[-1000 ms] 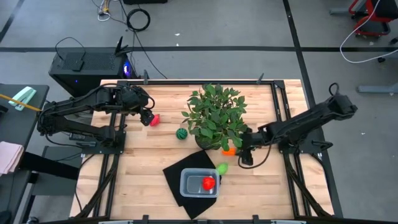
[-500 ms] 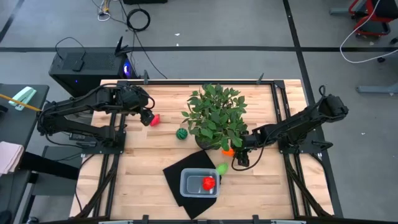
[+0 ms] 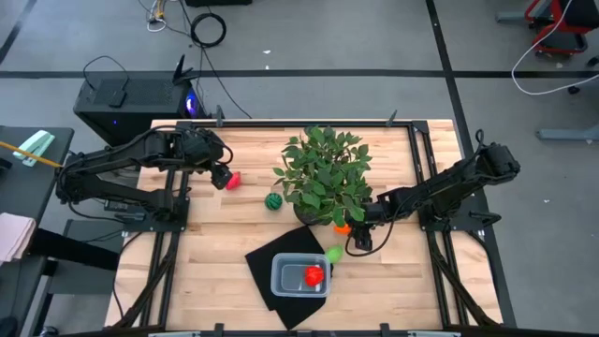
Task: Pick and placing Produce into tupperware
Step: Put the orange carrot into the transparent bin
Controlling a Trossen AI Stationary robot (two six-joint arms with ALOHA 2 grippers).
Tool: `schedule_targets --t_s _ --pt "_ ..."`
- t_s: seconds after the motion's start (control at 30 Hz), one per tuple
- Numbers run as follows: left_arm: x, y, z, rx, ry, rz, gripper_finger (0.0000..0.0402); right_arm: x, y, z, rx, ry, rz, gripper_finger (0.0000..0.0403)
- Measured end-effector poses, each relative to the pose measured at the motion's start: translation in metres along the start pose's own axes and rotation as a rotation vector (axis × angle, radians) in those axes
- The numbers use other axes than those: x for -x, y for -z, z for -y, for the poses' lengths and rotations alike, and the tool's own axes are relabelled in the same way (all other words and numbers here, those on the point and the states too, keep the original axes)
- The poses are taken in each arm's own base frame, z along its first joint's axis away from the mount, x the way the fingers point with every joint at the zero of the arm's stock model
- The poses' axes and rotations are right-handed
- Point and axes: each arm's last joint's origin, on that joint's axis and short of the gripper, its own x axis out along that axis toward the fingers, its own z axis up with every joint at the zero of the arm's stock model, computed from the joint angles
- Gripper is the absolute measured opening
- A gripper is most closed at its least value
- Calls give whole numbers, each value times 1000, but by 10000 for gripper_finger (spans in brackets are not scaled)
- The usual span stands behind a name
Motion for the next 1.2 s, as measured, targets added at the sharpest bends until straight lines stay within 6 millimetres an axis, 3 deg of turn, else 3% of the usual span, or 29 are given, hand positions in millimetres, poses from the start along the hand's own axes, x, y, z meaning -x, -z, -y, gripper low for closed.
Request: schedule_targets --t_s 0.5,0.7,0.97,1.2 --pt "0 0 0 0 0 1 298 1 0 0 -4 -5 2 192" --pt "0 0 0 0 0 0 298 10 -1 0 -15 -22 11 187" --pt "0 0 0 0 0 0 298 40 9 -11 -71 -89 -3 186" --pt "0 0 0 -2 0 0 298 89 11 -50 -115 -335 88 184"
